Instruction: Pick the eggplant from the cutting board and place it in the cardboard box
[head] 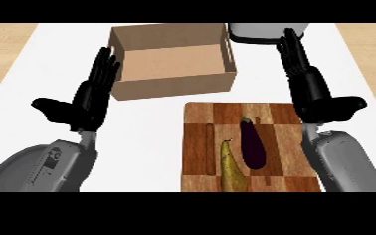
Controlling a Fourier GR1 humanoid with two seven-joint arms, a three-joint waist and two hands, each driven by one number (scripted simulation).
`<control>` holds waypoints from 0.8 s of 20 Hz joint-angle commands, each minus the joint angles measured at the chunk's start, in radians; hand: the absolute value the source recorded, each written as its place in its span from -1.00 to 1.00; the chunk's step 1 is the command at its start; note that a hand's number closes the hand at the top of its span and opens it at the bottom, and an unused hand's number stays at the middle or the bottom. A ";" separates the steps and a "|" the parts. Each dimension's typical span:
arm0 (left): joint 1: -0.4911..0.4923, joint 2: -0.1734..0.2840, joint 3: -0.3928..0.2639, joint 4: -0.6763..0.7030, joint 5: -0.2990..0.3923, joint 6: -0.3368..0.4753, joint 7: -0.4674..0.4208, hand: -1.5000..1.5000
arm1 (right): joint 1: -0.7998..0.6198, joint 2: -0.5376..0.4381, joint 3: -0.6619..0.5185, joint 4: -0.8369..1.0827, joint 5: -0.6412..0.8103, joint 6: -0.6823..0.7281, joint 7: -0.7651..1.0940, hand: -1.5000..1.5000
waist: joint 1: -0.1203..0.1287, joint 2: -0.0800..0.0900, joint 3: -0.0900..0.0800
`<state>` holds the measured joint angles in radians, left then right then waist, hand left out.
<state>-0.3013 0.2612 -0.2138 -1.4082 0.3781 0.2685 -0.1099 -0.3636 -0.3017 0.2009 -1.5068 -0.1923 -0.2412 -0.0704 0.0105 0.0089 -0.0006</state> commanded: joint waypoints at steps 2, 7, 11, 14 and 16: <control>0.026 0.057 -0.046 -0.015 -0.053 -0.062 0.014 0.00 | 0.077 0.080 0.108 0.034 0.157 -0.171 0.109 -1.00 | -0.009 -0.011 -0.001; 0.037 0.101 -0.092 0.023 -0.104 -0.066 0.056 0.00 | 0.042 0.139 -0.090 -0.097 0.130 -0.401 -0.011 -1.00 | -0.147 -0.106 0.034; 0.028 0.136 -0.162 -0.003 -0.156 -0.118 0.065 0.00 | 0.285 -0.188 0.270 0.278 0.631 -0.336 0.235 -1.00 | -0.042 -0.011 -0.013; 0.027 0.139 -0.178 -0.008 -0.168 -0.120 0.086 0.00 | 0.289 -0.250 0.358 0.239 0.819 -0.358 0.339 -1.00 | -0.043 -0.026 -0.013; 0.029 0.122 -0.197 0.004 -0.182 -0.114 0.086 0.00 | 0.276 -0.243 0.411 0.199 0.944 -0.367 0.439 -1.00 | -0.045 -0.026 -0.012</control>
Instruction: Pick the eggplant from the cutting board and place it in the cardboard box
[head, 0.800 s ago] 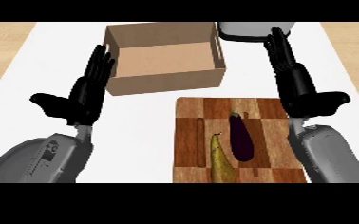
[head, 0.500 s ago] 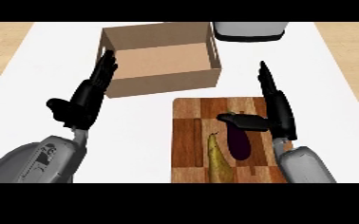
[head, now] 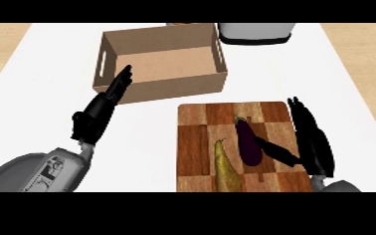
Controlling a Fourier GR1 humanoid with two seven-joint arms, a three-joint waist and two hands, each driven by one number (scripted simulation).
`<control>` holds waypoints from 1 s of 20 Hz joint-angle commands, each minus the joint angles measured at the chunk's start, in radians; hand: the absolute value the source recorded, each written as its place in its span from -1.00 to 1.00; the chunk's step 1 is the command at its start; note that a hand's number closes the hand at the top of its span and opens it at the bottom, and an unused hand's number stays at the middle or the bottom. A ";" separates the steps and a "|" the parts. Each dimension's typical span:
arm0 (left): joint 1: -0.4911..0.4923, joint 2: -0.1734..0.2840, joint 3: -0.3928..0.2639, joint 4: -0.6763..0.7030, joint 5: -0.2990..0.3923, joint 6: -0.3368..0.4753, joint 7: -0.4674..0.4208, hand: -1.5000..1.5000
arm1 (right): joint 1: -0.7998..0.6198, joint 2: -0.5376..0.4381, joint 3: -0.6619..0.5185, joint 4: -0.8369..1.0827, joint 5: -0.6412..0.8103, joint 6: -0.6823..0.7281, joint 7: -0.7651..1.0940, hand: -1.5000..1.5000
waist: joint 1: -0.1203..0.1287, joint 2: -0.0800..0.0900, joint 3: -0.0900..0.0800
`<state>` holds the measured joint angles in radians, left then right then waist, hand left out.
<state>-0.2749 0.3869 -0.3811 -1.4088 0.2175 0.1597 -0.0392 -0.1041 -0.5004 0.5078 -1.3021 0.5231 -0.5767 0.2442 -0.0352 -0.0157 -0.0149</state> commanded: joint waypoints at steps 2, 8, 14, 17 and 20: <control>0.018 0.009 -0.021 -0.016 -0.013 -0.010 0.022 0.00 | 0.024 -0.045 0.140 -0.091 0.320 0.009 0.250 -1.00 | 0.001 -0.009 0.003; 0.004 0.038 -0.006 -0.031 -0.011 -0.034 0.030 0.00 | -0.053 -0.029 0.193 -0.367 0.377 0.402 0.606 -1.00 | 0.008 -0.006 0.004; 0.043 0.007 -0.033 -0.058 -0.038 -0.008 0.024 0.00 | -0.105 0.140 0.258 -0.599 0.311 0.747 0.968 -1.00 | 0.032 0.004 0.010; 0.015 -0.013 -0.030 -0.099 -0.029 -0.009 0.070 0.00 | -0.163 0.240 0.229 -0.624 0.283 0.864 1.100 -1.00 | 0.036 0.010 0.012; 0.002 -0.009 -0.023 -0.093 -0.037 -0.020 0.096 0.00 | -0.181 0.326 0.217 -0.585 0.301 0.882 1.145 -1.00 | 0.038 0.013 0.013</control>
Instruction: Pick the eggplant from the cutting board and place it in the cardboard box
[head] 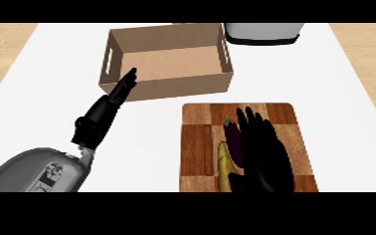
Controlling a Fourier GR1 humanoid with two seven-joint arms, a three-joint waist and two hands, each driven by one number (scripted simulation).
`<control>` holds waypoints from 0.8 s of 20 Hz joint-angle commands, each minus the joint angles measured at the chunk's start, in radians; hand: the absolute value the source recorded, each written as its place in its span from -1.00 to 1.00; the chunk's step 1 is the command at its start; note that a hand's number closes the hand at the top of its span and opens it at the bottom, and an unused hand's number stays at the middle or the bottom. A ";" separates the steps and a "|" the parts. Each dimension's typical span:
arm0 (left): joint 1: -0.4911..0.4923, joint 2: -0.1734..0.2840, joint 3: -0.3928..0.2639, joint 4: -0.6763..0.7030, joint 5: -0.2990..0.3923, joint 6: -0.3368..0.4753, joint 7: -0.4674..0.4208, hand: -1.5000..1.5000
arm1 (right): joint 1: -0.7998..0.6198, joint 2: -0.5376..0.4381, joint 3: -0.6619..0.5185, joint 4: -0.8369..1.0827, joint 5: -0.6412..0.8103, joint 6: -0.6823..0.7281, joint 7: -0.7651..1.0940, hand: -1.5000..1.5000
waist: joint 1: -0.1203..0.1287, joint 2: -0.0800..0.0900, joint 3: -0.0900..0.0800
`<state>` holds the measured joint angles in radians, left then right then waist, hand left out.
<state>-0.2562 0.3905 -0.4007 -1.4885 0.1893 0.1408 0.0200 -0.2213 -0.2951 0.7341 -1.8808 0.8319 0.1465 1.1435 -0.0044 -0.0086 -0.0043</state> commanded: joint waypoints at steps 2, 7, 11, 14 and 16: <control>-0.051 -0.010 0.034 0.046 0.002 -0.028 0.009 0.00 | -0.110 0.139 -0.062 0.015 -0.014 0.186 0.232 -1.00 | 0.004 0.009 0.002; -0.018 -0.011 0.029 -0.009 -0.027 -0.025 0.033 0.00 | -0.079 0.182 -0.074 0.127 0.050 0.151 0.170 -1.00 | 0.008 0.008 0.004; 0.022 -0.047 0.010 -0.041 -0.047 -0.009 0.019 0.00 | -0.003 0.203 -0.068 0.128 0.082 0.152 0.166 -1.00 | 0.003 0.006 0.004; 0.004 -0.004 0.061 0.000 -0.013 -0.080 0.005 0.00 | -0.005 0.213 -0.109 0.214 0.105 0.145 0.121 -1.00 | 0.004 0.009 0.004; 0.019 -0.052 0.034 -0.013 -0.046 -0.043 0.016 0.00 | -0.011 0.198 -0.176 0.276 0.103 0.098 0.033 -1.00 | 0.005 0.009 0.004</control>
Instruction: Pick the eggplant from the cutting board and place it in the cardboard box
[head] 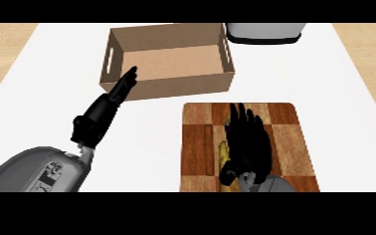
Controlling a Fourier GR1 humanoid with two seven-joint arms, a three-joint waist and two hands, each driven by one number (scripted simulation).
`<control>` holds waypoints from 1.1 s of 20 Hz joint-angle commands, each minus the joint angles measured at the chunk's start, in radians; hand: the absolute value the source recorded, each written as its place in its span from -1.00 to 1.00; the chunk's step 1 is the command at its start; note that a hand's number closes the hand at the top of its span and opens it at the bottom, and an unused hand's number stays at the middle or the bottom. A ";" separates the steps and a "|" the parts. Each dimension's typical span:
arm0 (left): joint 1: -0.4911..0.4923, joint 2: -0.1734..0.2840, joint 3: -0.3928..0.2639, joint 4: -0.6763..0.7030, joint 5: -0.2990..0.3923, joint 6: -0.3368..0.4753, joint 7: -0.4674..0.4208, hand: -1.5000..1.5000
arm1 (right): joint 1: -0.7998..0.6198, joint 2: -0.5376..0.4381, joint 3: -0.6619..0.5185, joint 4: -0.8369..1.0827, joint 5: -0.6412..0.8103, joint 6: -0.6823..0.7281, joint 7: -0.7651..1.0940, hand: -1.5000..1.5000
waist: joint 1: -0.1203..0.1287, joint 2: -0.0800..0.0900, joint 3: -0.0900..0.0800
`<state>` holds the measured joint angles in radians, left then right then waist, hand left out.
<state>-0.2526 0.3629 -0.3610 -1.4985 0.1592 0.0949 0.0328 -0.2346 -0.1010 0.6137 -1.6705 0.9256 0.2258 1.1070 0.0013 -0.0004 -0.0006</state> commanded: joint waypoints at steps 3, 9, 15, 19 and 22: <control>0.041 -0.018 0.021 -0.024 -0.043 -0.017 -0.002 0.00 | 0.016 0.036 -0.040 0.046 0.069 0.022 0.059 -1.00 | 0.000 0.000 0.000; 0.003 -0.077 0.054 0.030 -0.085 -0.048 0.000 0.00 | 0.017 0.040 -0.109 0.120 0.103 0.009 -0.053 -1.00 | -0.002 0.001 0.001; -0.017 -0.107 0.083 -0.007 -0.100 -0.064 0.068 0.00 | -0.002 0.099 -0.135 0.219 0.122 0.022 -0.085 -1.00 | -0.001 0.001 0.001; 0.060 -0.099 0.059 -0.111 -0.125 -0.078 0.088 0.00 | 0.045 0.100 -0.087 0.259 0.109 -0.036 -0.063 -1.00 | 0.006 0.000 0.001; 0.026 -0.120 0.109 0.017 -0.130 -0.106 0.009 0.00 | 0.112 0.046 -0.143 0.159 0.115 0.027 -0.116 -1.00 | -0.005 0.000 0.001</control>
<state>-0.2284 0.2632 -0.2611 -1.5081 0.0493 -0.0002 0.0609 -0.1826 -0.0153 0.4892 -1.5051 1.0355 0.2424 0.9919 0.0007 -0.0025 0.0000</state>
